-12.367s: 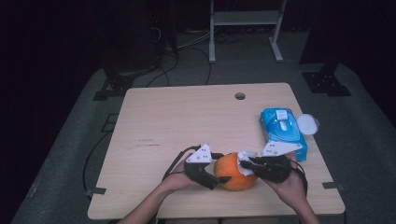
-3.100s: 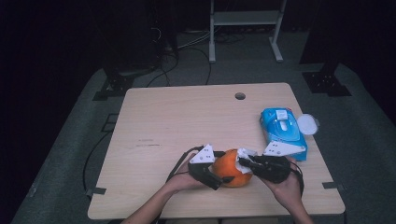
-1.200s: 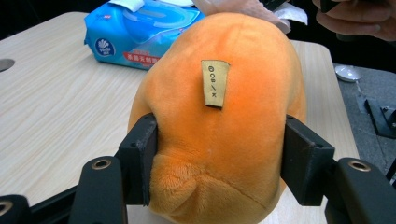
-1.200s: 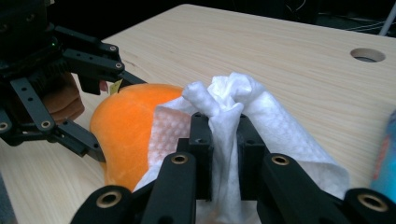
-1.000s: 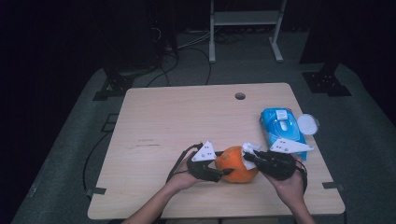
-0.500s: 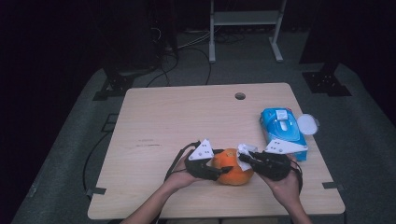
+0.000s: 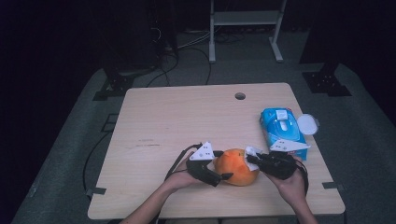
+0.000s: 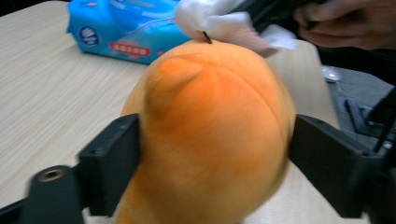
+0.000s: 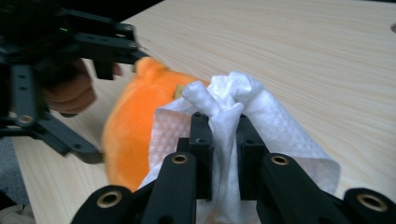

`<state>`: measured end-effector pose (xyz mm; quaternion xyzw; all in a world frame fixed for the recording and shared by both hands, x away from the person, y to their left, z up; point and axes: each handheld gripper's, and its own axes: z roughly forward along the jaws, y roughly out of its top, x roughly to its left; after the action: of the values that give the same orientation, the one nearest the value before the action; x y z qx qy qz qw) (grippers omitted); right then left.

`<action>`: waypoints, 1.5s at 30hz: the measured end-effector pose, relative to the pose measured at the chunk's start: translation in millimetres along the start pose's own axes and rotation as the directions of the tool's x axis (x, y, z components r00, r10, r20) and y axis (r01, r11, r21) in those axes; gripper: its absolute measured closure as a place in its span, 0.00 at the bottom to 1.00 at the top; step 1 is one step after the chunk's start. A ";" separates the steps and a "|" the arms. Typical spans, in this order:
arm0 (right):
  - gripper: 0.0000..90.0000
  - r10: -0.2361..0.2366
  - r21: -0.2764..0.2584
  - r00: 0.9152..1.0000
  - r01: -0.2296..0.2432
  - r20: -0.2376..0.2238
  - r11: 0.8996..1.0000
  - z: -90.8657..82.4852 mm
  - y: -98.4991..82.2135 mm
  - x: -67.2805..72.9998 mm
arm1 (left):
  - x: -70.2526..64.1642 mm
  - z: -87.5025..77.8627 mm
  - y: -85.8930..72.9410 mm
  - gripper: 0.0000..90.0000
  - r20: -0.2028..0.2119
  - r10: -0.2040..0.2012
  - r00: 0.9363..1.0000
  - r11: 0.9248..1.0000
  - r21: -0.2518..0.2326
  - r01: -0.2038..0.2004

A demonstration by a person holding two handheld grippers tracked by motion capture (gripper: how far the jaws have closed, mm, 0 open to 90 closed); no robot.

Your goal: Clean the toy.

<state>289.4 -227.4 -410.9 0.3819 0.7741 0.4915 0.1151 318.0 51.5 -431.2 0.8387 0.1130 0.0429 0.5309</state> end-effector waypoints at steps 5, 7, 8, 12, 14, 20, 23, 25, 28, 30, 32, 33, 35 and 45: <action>0.89 0.027 0.022 1.000 -0.027 0.015 0.999 -7.6 -3.5 -10.2 | 3.5 6.0 -2.6 0.15 -0.041 -0.032 0.999 0.999 0.009 0.032; 0.89 0.033 0.028 0.999 -0.033 0.007 0.999 -9.3 -4.0 -11.3 | 6.5 12.3 -6.9 0.08 -0.026 -0.062 0.998 0.998 0.007 0.062; 0.89 0.026 0.030 1.000 -0.027 0.006 0.999 -9.6 -4.3 -11.2 | 7.4 14.9 -8.1 0.06 -0.025 -0.068 0.997 0.998 0.010 0.068; 0.89 0.022 0.026 1.000 -0.022 0.003 0.999 -9.4 -4.7 -8.9 | 7.5 17.2 -9.5 0.13 0.023 -0.067 0.997 0.998 -0.001 0.067; 0.89 0.022 0.015 1.000 -0.022 0.004 1.000 -9.1 -4.3 -7.7 | 4.6 13.5 -6.6 0.28 0.013 -0.046 0.999 0.999 0.012 0.046; 0.90 0.044 -0.050 0.999 -0.044 -0.014 0.998 -8.0 0.5 -4.3 | -3.3 -12.8 20.2 0.40 -0.025 0.014 1.000 1.000 0.002 -0.014; 0.90 0.069 -0.056 0.997 -0.071 -0.047 0.996 -0.6 1.9 -2.6 | -7.5 -23.4 29.2 0.40 -0.066 0.066 0.996 0.997 0.050 -0.063; 0.90 0.045 -0.037 0.998 -0.046 -0.033 0.998 6.1 3.2 2.0 | -7.4 -25.2 30.0 0.41 -0.084 0.076 0.994 0.992 0.108 -0.067; 0.90 0.022 -0.036 0.999 -0.023 -0.024 0.999 8.7 6.2 6.7 | -3.1 -24.1 25.4 0.41 -0.087 0.035 0.996 0.991 0.130 -0.024; 0.90 0.011 -0.054 0.999 -0.013 -0.039 0.998 5.8 10.1 11.5 | -1.2 -21.9 22.9 0.41 -0.081 0.018 0.997 0.992 0.127 -0.008; 0.90 -0.018 -0.073 0.999 0.015 -0.050 0.997 2.5 15.4 20.3 | -2.4 -20.3 24.5 0.41 -0.088 0.014 0.996 0.992 0.126 -0.003; 0.90 -0.032 -0.086 0.997 0.027 -0.066 0.996 0.9 18.6 26.7 | -3.4 -19.4 25.0 0.40 -0.089 0.017 0.996 0.992 0.124 -0.006; 0.90 -0.061 -0.103 0.994 0.052 -0.089 0.993 -0.8 23.4 37.6 | -7.1 -16.5 25.6 0.39 -0.092 0.022 0.996 0.992 0.125 -0.010; 0.90 -0.087 -0.058 0.995 0.084 -0.050 0.995 5.4 15.2 37.8 | 1.3 -4.1 11.8 0.11 -0.073 -0.021 0.997 0.999 0.033 0.024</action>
<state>273.9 -193.7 -393.2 0.3318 0.7785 0.5176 0.1264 320.1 50.5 -418.8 0.8441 0.1424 0.0657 0.5128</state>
